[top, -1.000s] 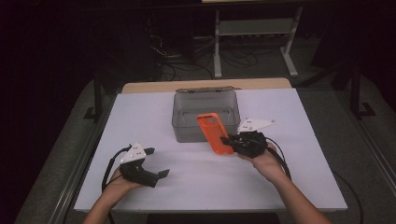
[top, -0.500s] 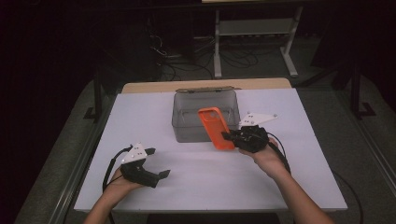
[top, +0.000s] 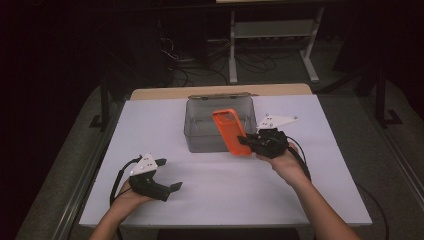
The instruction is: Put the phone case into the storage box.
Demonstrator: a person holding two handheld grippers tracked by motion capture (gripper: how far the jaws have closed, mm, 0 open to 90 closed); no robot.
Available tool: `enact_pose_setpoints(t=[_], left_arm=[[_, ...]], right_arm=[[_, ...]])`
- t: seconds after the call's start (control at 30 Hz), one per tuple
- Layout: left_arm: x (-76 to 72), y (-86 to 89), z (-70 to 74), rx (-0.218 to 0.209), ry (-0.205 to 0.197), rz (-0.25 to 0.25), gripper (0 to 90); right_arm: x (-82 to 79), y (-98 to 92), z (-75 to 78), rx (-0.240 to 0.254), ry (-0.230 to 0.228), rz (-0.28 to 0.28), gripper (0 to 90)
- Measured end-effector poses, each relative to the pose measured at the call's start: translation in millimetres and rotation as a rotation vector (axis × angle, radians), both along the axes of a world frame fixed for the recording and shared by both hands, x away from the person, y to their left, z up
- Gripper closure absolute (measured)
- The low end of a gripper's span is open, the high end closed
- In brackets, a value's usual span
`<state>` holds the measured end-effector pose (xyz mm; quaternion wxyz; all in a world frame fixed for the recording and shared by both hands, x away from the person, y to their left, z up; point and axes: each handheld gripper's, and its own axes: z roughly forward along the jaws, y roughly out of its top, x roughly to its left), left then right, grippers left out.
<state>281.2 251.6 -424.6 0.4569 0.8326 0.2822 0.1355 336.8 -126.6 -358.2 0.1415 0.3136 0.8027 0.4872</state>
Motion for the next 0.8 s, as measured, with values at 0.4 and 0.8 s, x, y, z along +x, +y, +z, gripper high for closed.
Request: enact_pose_setpoints(t=[0.4, 0.8], left_arm=[[-0.1, 0.0, 0.3, -0.001, -0.003, 0.001, 0.0], [-0.3, -0.2, 0.7, -0.003, -0.006, 0.001, 0.0]], right_arm=[[11.5, -3.1, 16.0, 0.014, -0.028, -0.028, 82.3], [26.8, -1.7, 30.9, 0.011, -0.041, -0.055, 82.3]])
